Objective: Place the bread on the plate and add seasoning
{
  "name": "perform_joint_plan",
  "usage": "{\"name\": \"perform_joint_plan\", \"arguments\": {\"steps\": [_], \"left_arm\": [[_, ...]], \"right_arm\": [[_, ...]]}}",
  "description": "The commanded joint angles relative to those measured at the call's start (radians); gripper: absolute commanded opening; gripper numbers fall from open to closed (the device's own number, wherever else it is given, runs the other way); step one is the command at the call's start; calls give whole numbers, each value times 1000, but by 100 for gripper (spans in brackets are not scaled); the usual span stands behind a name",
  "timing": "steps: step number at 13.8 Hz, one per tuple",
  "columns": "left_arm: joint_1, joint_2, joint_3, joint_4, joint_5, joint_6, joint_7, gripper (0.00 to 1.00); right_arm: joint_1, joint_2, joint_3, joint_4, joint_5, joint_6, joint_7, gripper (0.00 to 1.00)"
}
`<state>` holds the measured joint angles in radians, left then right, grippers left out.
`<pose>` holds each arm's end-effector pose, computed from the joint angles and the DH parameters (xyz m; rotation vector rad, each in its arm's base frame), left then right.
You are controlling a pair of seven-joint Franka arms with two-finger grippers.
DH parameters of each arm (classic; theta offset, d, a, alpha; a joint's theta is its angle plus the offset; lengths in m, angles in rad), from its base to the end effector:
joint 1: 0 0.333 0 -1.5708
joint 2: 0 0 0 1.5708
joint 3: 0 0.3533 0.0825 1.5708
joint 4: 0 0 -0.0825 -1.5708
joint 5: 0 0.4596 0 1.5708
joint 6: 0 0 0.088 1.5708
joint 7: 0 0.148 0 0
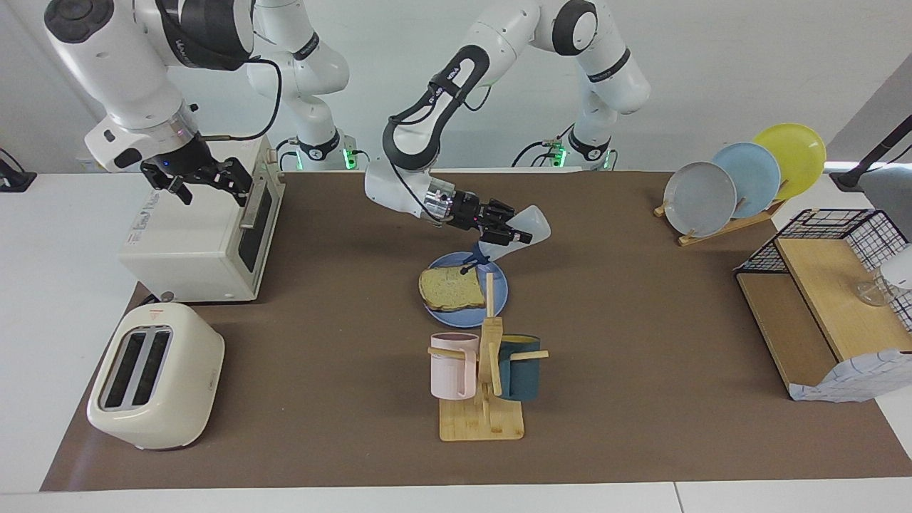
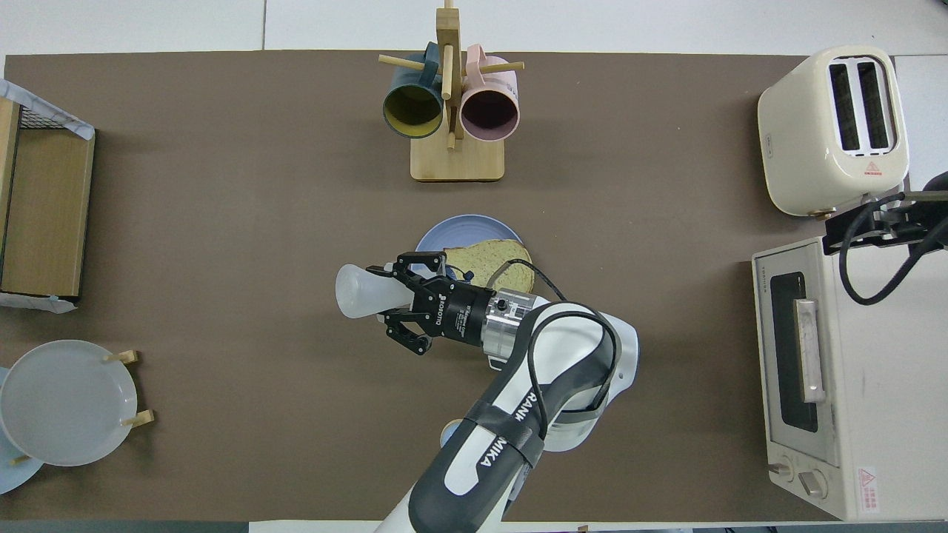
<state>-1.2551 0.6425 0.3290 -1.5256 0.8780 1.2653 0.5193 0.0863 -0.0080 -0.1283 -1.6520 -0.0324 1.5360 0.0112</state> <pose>0.4867 -0.4913 0.3091 -1.2930 1.2736 0.6118 0.6149 -0.0310 0.5790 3.1062 -0.0816 -0.1688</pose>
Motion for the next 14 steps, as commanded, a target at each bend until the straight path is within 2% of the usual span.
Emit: {"name": "perform_joint_plan", "arguments": {"steps": [1,2,5,11,14], "left_arm": [[49,14,10,-21,44,36,8,0],[55,37,9,-21,73,39,10,0],[56,39,10,-18,102,33,11,0],[-55,35,7,-19,95,0,13,0],[-43,35,7,-19,95,9,13,0]], "right_arm": [[-14,-9,6,-11,15,6,-34,100],[-16,-9,6,-11,15,3,-34,100],[-17,-9,6,-12,17,4,-36,100],[-14,-9,6,-9,15,3,-36,100],[-14,-9,6,-9,15,4,-36,100]]}}
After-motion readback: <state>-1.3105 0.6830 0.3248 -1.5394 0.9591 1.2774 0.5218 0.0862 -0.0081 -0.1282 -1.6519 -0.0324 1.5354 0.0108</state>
